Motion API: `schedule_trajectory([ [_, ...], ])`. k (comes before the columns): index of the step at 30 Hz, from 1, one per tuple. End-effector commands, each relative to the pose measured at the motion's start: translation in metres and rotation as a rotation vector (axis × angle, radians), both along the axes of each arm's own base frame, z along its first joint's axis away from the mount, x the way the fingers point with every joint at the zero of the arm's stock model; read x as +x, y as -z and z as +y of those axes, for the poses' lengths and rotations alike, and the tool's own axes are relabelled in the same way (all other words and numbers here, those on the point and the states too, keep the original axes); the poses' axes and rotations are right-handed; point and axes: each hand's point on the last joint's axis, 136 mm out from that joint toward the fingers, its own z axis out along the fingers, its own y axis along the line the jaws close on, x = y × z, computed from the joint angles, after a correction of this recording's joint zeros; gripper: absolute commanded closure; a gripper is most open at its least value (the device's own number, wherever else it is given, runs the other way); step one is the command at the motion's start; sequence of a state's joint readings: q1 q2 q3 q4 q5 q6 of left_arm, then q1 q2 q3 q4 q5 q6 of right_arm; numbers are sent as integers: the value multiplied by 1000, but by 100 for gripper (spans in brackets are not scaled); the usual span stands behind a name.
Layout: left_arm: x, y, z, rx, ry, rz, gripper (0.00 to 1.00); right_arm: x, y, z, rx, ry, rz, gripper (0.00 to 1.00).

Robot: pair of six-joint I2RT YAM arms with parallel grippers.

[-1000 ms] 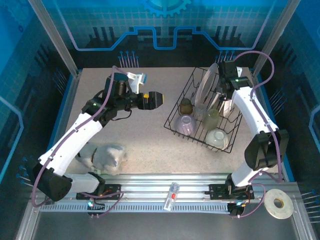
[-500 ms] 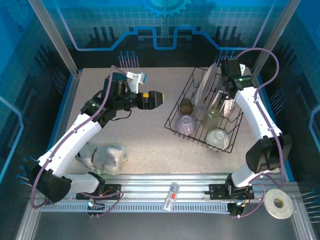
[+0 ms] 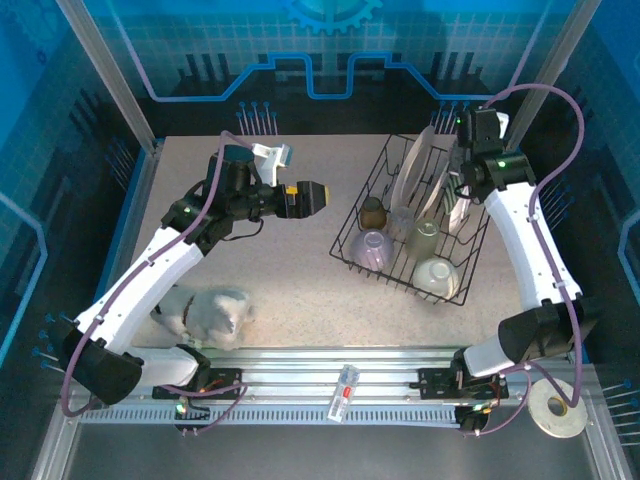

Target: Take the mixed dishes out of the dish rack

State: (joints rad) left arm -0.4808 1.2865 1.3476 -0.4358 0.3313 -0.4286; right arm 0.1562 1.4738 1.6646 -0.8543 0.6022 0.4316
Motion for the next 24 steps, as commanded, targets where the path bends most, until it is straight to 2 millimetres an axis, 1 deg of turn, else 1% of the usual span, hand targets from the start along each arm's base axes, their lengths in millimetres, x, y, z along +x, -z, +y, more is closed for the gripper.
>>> schedule_trajectory([
  [1, -4, -9, -7, -32, 29, -4, 1, -10, -39, -6, -22, 20, -100, 100],
  [6, -1, -9, -8, -28, 35, -5, 1, -23, -43, -14, -48, 51, -98, 100],
  [10, 1, -6, -11, -29, 37, 5, 1, -35, -54, -17, -51, 57, -133, 100],
  [24, 21, -3, -31, -106, 54, 71, 1, -73, -116, -10, 23, -17, -318, 100],
])
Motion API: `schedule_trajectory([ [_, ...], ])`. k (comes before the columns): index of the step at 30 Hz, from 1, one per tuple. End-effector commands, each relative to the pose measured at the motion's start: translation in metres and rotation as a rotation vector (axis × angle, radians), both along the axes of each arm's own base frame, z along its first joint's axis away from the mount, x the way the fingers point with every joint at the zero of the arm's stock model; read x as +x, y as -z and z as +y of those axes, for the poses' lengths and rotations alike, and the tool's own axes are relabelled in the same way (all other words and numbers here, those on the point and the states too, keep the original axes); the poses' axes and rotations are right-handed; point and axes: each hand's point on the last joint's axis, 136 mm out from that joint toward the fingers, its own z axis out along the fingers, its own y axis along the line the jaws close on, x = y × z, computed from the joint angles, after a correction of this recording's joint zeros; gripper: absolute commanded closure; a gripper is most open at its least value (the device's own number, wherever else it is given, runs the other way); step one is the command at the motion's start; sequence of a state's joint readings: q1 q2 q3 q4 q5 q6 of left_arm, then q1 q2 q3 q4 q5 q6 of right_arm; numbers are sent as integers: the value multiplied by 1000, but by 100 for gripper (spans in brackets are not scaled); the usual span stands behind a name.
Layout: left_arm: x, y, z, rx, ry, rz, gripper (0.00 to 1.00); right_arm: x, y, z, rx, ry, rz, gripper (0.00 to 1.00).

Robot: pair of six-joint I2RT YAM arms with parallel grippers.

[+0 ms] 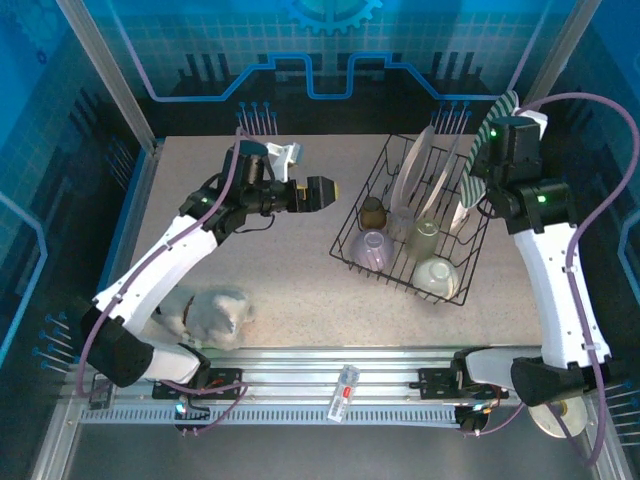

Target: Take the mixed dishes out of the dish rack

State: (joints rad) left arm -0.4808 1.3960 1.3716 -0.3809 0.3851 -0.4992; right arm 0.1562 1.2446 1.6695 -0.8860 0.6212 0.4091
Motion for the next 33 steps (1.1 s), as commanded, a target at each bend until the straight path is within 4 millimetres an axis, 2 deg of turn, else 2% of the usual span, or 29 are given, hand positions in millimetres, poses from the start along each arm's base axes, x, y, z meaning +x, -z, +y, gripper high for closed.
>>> schedule_trajectory([
  [1, 3, -22, -13, -68, 34, -17, 1, -13, -45, 3, 23, -28, -132, 100],
  [10, 18, -34, -29, -138, 61, 0, 1, -30, -83, 27, 148, -164, -266, 100],
  [15, 28, -51, -38, -217, 86, -2, 1, -36, -104, 42, 220, -245, -331, 100],
  [20, 41, -71, -47, -332, 140, 20, 1, -36, -115, 63, 320, -346, -374, 100],
  [23, 49, -79, -49, -391, 168, 31, 1, -32, -118, 77, 396, -408, -389, 100],
  [26, 59, -76, -49, -418, 175, 45, 1, -27, -120, 91, 477, -472, -401, 100],
  [29, 74, -66, -42, -433, 166, 67, 1, -16, -107, 102, 533, -511, -381, 100],
  [33, 90, -65, -30, -501, 171, 84, 2, -3, -94, 113, 639, -566, -372, 100],
])
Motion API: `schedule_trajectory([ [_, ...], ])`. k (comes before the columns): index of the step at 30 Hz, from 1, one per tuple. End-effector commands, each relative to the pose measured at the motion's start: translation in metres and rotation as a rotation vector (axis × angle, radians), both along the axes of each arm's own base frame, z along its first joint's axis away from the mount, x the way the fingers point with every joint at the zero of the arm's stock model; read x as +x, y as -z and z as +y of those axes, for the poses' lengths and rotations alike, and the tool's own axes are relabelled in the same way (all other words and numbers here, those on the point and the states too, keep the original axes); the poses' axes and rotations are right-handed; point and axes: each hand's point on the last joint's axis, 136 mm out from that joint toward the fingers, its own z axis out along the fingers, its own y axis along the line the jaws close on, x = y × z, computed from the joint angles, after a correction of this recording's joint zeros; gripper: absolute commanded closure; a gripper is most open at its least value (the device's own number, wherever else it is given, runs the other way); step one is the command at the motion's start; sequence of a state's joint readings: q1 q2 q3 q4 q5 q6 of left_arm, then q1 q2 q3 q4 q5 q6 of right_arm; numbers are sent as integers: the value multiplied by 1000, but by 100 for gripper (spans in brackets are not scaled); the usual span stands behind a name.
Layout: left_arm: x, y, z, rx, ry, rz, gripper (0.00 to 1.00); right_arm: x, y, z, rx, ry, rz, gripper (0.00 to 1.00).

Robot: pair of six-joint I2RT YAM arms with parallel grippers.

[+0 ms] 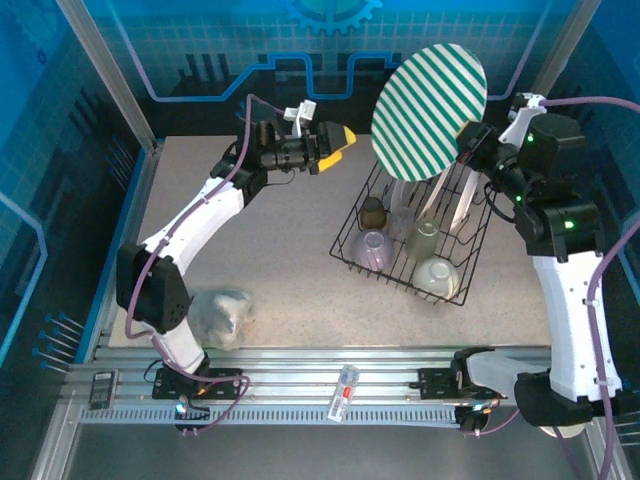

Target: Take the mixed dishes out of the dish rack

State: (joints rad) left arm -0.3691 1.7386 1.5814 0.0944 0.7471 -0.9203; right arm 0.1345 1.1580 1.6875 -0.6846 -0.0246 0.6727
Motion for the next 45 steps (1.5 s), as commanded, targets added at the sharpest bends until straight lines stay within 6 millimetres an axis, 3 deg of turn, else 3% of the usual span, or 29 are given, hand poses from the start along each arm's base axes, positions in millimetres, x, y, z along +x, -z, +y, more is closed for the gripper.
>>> schedule_trajectory([
  [1, 5, -19, 9, -83, 36, -33, 2, 7, -21, 15, 134, -96, -89, 100],
  [18, 25, 4, 32, -65, -29, 23, 9, 41, 6, 43, 344, -274, -31, 100],
  [27, 32, -3, 39, -123, -46, 30, 27, 53, 16, 47, 378, -294, -10, 100],
  [35, 38, -9, 48, -186, -65, 52, 52, 61, 26, 50, 405, -306, 7, 100],
  [45, 42, -4, 47, -199, -69, 72, 57, 67, 29, 56, 437, -328, 17, 100],
])
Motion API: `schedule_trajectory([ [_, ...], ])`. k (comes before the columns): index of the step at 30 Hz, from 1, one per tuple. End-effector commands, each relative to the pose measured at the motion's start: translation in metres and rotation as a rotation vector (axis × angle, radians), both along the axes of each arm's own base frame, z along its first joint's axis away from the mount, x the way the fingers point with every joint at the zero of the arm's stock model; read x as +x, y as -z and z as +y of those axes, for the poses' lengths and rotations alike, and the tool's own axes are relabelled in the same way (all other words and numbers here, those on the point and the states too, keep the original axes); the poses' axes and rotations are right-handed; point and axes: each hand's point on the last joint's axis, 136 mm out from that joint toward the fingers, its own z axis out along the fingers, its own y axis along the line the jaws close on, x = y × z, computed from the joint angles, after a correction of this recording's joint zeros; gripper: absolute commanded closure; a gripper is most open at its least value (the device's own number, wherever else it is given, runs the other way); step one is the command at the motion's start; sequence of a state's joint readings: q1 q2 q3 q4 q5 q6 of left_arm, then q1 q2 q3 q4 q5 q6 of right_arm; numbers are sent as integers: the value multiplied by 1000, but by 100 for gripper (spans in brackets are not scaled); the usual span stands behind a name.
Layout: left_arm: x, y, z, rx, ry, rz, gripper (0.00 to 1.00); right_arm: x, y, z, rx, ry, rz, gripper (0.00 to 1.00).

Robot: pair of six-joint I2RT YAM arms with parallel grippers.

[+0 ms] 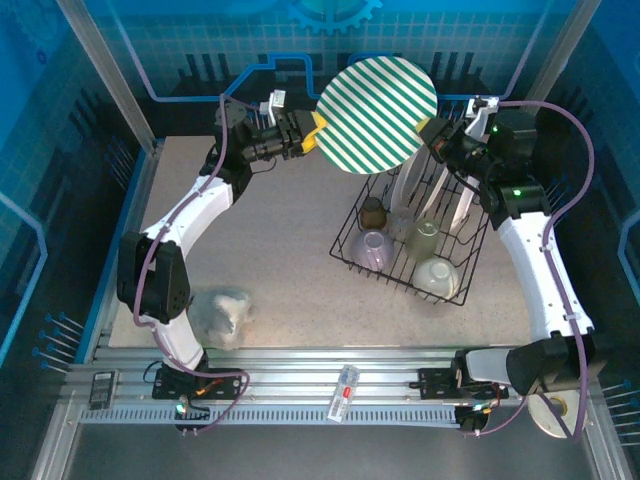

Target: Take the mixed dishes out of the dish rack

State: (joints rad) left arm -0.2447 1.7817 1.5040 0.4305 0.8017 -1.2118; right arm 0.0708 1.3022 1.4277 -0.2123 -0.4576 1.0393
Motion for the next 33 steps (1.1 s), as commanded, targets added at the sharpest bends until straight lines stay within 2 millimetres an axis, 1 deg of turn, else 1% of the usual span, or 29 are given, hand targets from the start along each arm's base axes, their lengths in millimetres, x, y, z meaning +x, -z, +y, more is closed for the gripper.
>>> schedule_trajectory([
  [1, 4, 4, 0, -25, 9, 10, 59, 0, -22, 3, 29, -27, -84, 100],
  [5, 2, 0, 0, -43, 9, 11, 66, 0, -19, 5, 28, -32, -78, 100],
  [6, 2, -1, 1, -46, 7, 10, 70, 0, -19, 5, 28, -33, -78, 100],
  [8, 0, -2, 2, -52, 4, 14, 78, 0, -17, 6, 31, -40, -74, 100],
  [12, -3, -6, 3, -63, -1, 24, 100, -1, -16, 7, 32, -44, -73, 100],
  [16, -5, -8, 7, -70, -25, 45, 100, -2, -17, 7, 35, -44, -78, 100],
  [23, -12, -21, 13, -88, -57, 34, 100, -8, -21, 8, 37, -50, -80, 100],
  [24, -12, -21, 15, -91, -67, 40, 100, -8, -20, 8, 37, -48, -75, 89],
  [26, -12, -22, 18, -105, -86, 48, 100, -11, -21, 7, 35, -43, -75, 76],
  [27, -12, -22, 20, -113, -100, 57, 100, -13, -23, 6, 32, -39, -81, 63],
  [28, -12, -22, 23, -120, -112, 61, 100, -15, -24, 6, 26, -35, -83, 48],
  [29, -13, -23, 25, -126, -125, 61, 100, -16, -24, 5, 19, -29, -85, 36],
  [30, -13, -22, 26, -129, -139, 63, 100, -18, -24, 4, 11, -25, -84, 25],
  [33, -14, -24, 33, -133, -178, 55, 100, -23, -20, 2, -18, -14, -67, 1],
])
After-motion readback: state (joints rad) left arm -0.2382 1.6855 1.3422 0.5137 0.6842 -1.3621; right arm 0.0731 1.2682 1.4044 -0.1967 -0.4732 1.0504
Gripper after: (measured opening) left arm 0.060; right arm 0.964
